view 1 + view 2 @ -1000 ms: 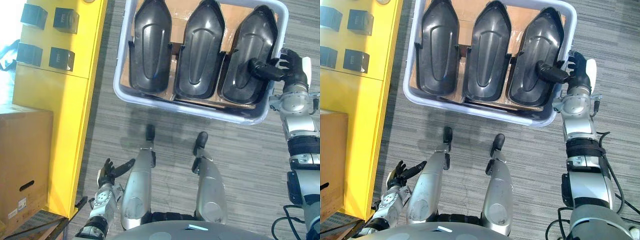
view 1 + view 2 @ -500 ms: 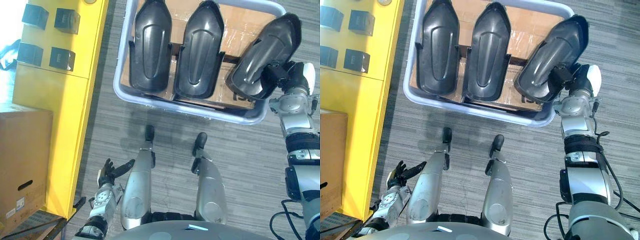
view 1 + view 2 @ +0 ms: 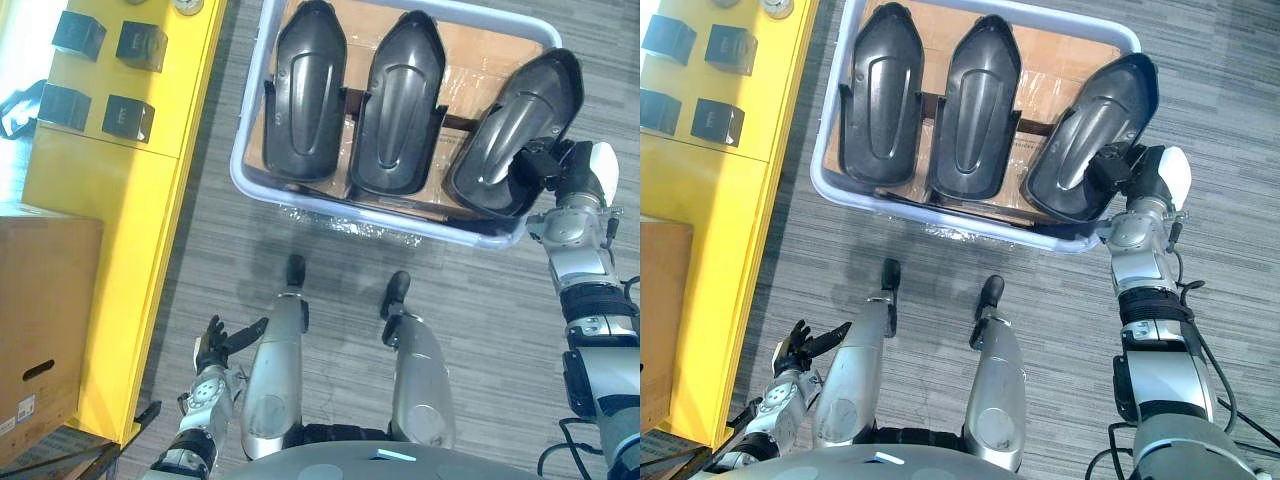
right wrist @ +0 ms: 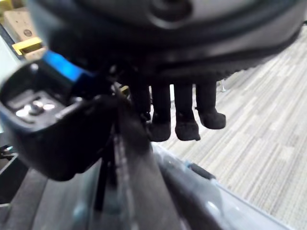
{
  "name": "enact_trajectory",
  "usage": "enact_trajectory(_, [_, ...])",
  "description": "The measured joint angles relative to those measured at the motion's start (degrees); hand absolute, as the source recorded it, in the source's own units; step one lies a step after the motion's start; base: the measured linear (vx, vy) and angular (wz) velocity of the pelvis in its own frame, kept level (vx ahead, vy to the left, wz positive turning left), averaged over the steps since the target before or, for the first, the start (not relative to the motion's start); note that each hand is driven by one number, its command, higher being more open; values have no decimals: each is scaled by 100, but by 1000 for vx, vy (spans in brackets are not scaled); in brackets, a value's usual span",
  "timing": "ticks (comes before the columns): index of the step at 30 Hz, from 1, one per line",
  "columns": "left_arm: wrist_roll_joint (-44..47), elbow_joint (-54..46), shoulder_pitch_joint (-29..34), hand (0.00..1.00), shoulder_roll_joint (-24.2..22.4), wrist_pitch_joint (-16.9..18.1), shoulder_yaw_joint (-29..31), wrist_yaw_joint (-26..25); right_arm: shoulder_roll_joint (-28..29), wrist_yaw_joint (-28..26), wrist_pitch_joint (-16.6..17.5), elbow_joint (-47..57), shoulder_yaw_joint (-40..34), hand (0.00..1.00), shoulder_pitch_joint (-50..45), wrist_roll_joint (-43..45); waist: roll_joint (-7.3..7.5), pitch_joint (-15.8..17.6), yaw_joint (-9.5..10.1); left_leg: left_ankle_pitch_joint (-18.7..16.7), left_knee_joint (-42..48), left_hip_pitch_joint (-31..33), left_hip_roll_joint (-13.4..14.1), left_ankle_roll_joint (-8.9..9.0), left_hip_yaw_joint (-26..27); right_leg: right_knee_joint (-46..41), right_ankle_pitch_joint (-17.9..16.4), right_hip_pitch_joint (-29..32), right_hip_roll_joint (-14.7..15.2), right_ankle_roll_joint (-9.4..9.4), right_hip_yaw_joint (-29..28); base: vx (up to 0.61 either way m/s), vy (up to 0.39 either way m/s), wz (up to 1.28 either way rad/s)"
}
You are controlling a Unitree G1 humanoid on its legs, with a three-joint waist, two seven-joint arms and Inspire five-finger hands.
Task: Walk over and take three plastic housings, then place them on the shelf
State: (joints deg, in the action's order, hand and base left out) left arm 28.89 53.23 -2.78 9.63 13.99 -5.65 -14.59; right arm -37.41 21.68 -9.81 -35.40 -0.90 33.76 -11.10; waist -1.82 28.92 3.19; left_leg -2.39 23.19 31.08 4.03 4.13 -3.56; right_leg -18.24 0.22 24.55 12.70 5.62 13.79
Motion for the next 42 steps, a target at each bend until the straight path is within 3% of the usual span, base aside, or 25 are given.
enact_trajectory(5, [-37, -1337, 97, 100, -23, 95, 110, -247, 283, 466, 41, 1365, -573, 0, -708, -456, 118, -31, -27, 68, -424, -654, -4, -5, 113, 415, 87, -608, -9, 56, 0, 54, -3, -3])
enact_trajectory(11, [-494, -3588, 99, 100, 65, 28, 542, -583, 897, 991, 184, 2211, -932, 0, -1429, -1355, 477, -555, -187, 101, -999, -1393, -39, -14, 340, 1164, 233, -1343, -39, 135, 16, 148, 15, -7])
enact_trajectory(16, [-1084, -4934, 35, 100, 430, -450, 610, -195, 942, 990, 503, 2289, -902, 0, -1750, -1819, 421, -1193, -201, 72, -1260, -1895, 1, 25, 642, 1556, 321, -1852, -44, 199, 25, 170, 1, -6])
enact_trajectory(20, [-1013, -5352, -34, 100, 547, -757, 526, 441, 842, 974, 840, 2318, -700, 0, -1704, -2072, 276, -1569, -193, 59, -1464, -2216, 70, 42, 736, 1579, 427, -2023, -97, 209, 23, 83, 6, -12])
enact_trajectory(27, [438, -5382, -384, 100, 754, -1685, -217, 1384, 784, 779, 1683, 2519, -150, 0, -1506, -2472, 281, -1919, -273, 60, -1600, -2469, 54, 40, 824, 1900, 699, -2276, -88, 213, 24, -31, 28, -9])
enact_trajectory(32, [1238, -5382, -431, 100, 760, -2021, -376, 1821, 776, 578, 2157, 2514, 284, 0, -1299, -2687, 311, -2134, -339, 123, -1753, -2488, 54, 5, 847, 2035, 716, -2288, -98, 182, 31, -103, -10, -3])
enact_trajectory(35, [1358, -5379, -579, 100, 845, -2089, -539, 1846, 774, 431, 2278, 2506, 490, 0, -1156, -2687, 279, -2156, -335, 300, -1982, -2572, 75, 29, 884, 2050, 635, -2287, -130, 76, 96, -151, -89, 0])
enact_trajectory(36, [1866, -5379, -803, 100, 855, -2163, -811, 2028, 774, 138, 2295, 2459, 804, 0, -1101, -2685, 270, -2303, -339, 868, -2822, -2939, 165, 118, 905, 2055, 610, -2277, -288, 38, 178, -155, -135, 5])
enact_trajectory(42, [2068, -5375, -878, 100, 842, -2173, -1050, 2057, 864, 75, 2337, 2202, 1252, 0, -898, -2684, 426, -2493, -342, 888, -2809, -2958, 149, 108, 923, 2124, 662, -2321, -277, 63, 170, -15, -16, 0])
